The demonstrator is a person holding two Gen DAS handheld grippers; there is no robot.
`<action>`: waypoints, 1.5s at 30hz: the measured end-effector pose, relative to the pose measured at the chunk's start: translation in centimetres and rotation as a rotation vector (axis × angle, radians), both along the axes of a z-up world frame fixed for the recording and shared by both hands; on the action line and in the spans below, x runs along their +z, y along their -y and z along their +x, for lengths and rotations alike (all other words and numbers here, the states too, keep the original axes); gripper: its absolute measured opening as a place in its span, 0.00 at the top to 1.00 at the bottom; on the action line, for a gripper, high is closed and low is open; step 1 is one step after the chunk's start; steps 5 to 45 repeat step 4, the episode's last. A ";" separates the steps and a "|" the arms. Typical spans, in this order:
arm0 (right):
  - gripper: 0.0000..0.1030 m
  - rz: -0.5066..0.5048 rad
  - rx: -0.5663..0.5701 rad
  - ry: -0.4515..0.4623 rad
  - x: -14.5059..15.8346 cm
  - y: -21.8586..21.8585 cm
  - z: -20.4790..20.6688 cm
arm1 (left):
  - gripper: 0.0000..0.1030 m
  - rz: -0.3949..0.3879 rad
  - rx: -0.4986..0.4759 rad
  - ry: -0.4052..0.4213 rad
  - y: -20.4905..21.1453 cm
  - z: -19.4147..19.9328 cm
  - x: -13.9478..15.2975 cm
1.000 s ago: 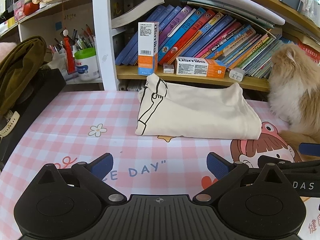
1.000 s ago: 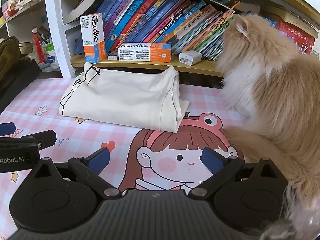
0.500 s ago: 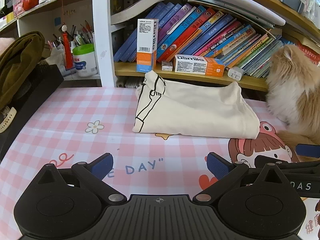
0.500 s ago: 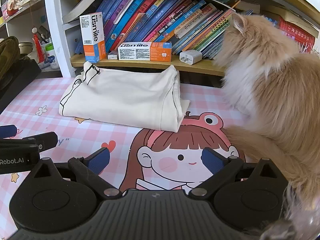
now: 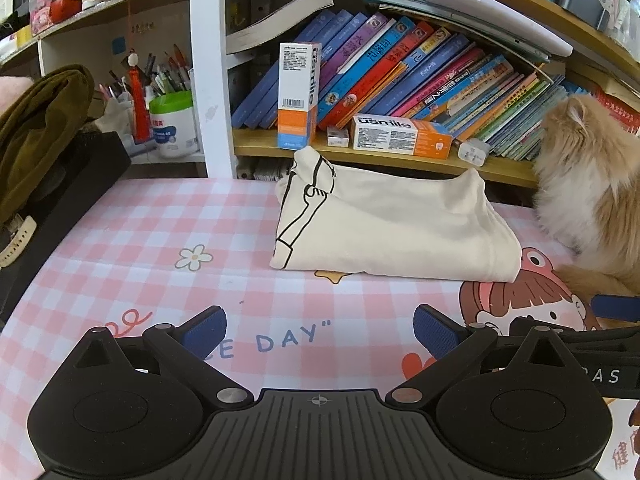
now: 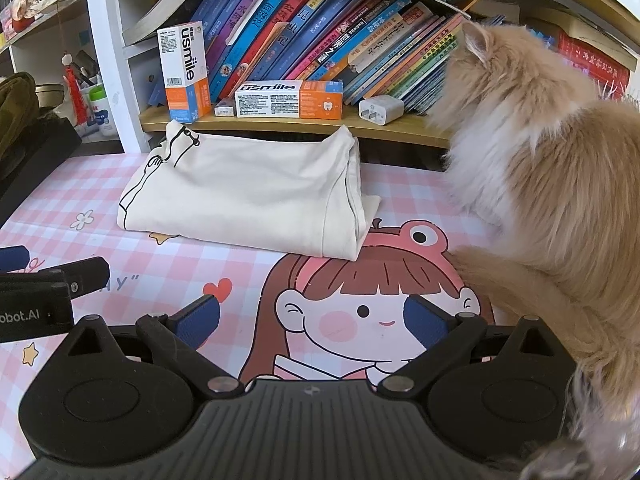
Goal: Fold clothes
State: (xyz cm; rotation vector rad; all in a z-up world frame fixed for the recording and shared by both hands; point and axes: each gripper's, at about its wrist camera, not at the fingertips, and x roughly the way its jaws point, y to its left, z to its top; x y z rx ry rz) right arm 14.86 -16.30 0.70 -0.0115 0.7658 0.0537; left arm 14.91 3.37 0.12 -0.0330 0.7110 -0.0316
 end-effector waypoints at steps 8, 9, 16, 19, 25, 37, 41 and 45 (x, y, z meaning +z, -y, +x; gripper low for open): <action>0.03 0.001 0.001 -0.002 -0.1 0.0 0.0 | 0.02 -0.006 0.024 -0.013 -0.2 0.1 -0.2; 0.03 0.001 0.001 -0.002 -0.1 0.0 0.0 | 0.02 -0.006 0.024 -0.013 -0.2 0.1 -0.2; 0.03 0.001 0.001 -0.002 -0.1 0.0 0.0 | 0.02 -0.006 0.024 -0.013 -0.2 0.1 -0.2; 0.03 0.001 0.001 -0.002 -0.1 0.0 0.0 | 0.02 -0.006 0.024 -0.013 -0.2 0.1 -0.2; 0.03 0.001 0.001 -0.002 -0.1 0.0 0.0 | 0.02 -0.006 0.024 -0.013 -0.2 0.1 -0.2; 0.03 0.001 0.001 -0.002 -0.1 0.0 0.0 | 0.02 -0.006 0.024 -0.013 -0.2 0.1 -0.2; 0.03 0.001 0.001 -0.002 -0.1 0.0 0.0 | 0.02 -0.006 0.024 -0.013 -0.2 0.1 -0.2; 0.03 0.001 0.001 -0.002 -0.1 0.0 0.0 | 0.02 -0.006 0.024 -0.013 -0.2 0.1 -0.2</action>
